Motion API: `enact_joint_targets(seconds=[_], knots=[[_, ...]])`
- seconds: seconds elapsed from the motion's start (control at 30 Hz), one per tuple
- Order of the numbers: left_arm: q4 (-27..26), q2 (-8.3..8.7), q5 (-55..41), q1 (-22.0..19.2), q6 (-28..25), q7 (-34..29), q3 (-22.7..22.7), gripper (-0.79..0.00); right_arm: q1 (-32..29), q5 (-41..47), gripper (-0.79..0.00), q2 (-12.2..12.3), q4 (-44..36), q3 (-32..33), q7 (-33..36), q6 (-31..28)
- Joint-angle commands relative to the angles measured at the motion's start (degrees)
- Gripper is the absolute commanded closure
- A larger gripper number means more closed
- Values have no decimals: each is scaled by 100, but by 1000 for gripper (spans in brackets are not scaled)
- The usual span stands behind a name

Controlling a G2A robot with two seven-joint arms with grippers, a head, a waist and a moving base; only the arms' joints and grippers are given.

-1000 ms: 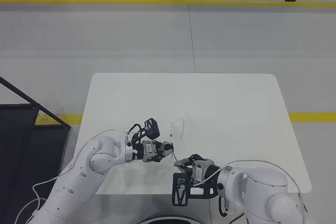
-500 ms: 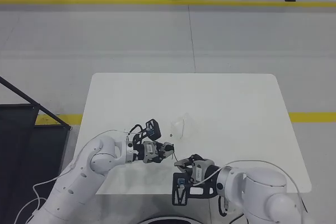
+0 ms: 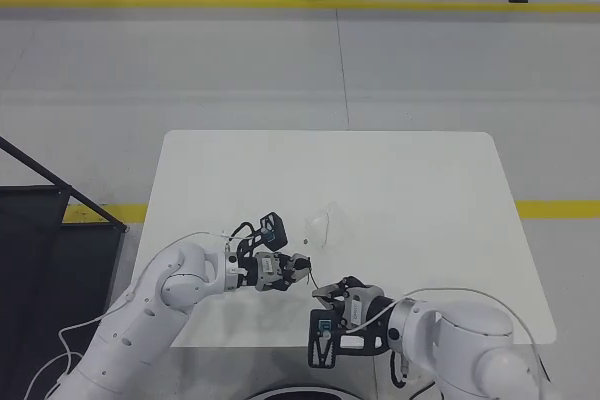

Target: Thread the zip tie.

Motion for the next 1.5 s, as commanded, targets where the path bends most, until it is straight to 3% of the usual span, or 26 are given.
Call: enact_joint_targets(seconds=[0.0, 0.97, 1.47], knots=[[3, 4, 1, 0, -1, 12, 3, 0, 4, 10, 0, 4, 2, -2, 7, 3], [34, 48, 79, -74, -32, 40, 137, 0, -51, -160, 0, 34, -53, 62, 71, 697], [19, 78, 85, -104, -59, -34, 199, 0, -180, -362, 0, 41, -72, 213, -275, 1043]])
